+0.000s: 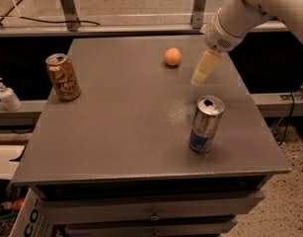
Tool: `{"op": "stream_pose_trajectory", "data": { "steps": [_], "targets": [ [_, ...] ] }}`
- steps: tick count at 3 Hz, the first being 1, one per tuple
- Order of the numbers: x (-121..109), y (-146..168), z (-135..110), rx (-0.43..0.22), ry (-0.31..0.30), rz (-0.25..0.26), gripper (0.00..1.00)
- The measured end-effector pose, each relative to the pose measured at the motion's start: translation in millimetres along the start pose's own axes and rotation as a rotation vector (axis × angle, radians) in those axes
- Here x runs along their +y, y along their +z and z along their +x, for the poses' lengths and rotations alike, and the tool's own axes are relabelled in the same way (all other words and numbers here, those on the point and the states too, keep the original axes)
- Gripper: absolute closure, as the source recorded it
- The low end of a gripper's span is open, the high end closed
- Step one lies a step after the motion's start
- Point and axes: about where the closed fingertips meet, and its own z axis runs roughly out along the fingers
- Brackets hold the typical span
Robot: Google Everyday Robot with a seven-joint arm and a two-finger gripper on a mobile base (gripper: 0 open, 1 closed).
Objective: Move orange near orange can
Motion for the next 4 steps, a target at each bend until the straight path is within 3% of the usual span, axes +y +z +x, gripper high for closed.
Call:
{"op": "stream_pose_trajectory", "data": {
  "steps": [1,4],
  "targets": [
    [-13.1,27.4,-11.5,-0.05,0.021,-0.011,0.0],
    [-50.7,94.9,-14.0,-0.256,0.197,-0.056,0.0]
  ]
}}
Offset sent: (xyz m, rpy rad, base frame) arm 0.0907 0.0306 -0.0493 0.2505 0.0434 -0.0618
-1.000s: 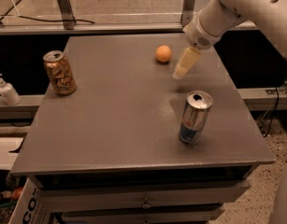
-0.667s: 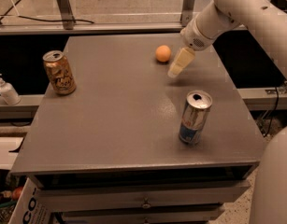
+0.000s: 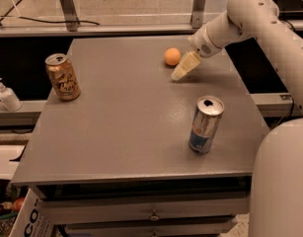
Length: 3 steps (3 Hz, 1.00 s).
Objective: Move orange near orange can
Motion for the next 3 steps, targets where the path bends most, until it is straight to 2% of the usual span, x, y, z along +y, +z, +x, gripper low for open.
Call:
{"op": "stream_pose_trajectory", "data": {
  "steps": [1,2,3],
  "targets": [
    [-8.6,8.8,-6.0,-0.064,0.047,-0.012,0.0],
    [-12.5,13.1,-6.7,-0.098,0.096,-0.029,0.18],
    [-11.5,17.3,-3.1,-0.113,0.143,-0.052,0.41]
  ]
}}
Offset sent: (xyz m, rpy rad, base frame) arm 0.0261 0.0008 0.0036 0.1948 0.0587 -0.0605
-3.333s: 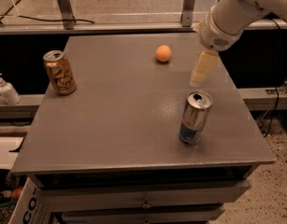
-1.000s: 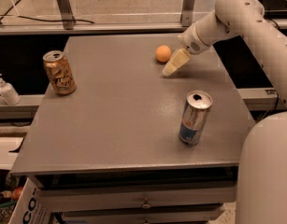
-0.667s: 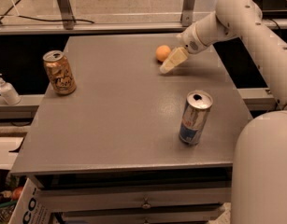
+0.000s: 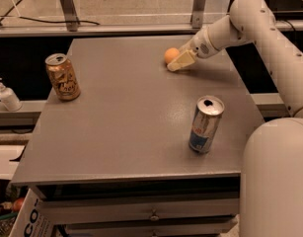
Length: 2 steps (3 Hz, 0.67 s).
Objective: Move orange near orange can
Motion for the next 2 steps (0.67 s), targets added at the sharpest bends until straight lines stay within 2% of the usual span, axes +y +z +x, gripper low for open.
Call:
{"op": "stream_pose_trajectory", "data": {
  "steps": [1,2],
  "targets": [
    [3.0,-0.5,-0.5,-0.02,0.03,-0.02,0.64],
    [11.2,-6.5,-7.0,-0.044,0.032,-0.045,0.88]
  ]
}}
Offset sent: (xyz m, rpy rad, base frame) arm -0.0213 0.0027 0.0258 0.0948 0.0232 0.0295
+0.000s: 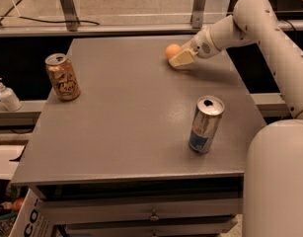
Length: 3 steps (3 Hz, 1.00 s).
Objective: Move orange near orange can
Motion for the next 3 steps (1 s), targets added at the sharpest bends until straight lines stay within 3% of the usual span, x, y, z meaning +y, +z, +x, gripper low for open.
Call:
{"op": "stream_pose_trajectory", "data": {
  "steps": [1,2,3],
  "targets": [
    [13.7,-6.2,-14.9,-0.034,-0.025,-0.023,1.0],
    [36.5,-2.7,-31.2,-0.064,-0.048,-0.058,1.0],
    [40.1,2.9,-32.5,-0.072,-0.045,-0.078,1.0]
  ]
}}
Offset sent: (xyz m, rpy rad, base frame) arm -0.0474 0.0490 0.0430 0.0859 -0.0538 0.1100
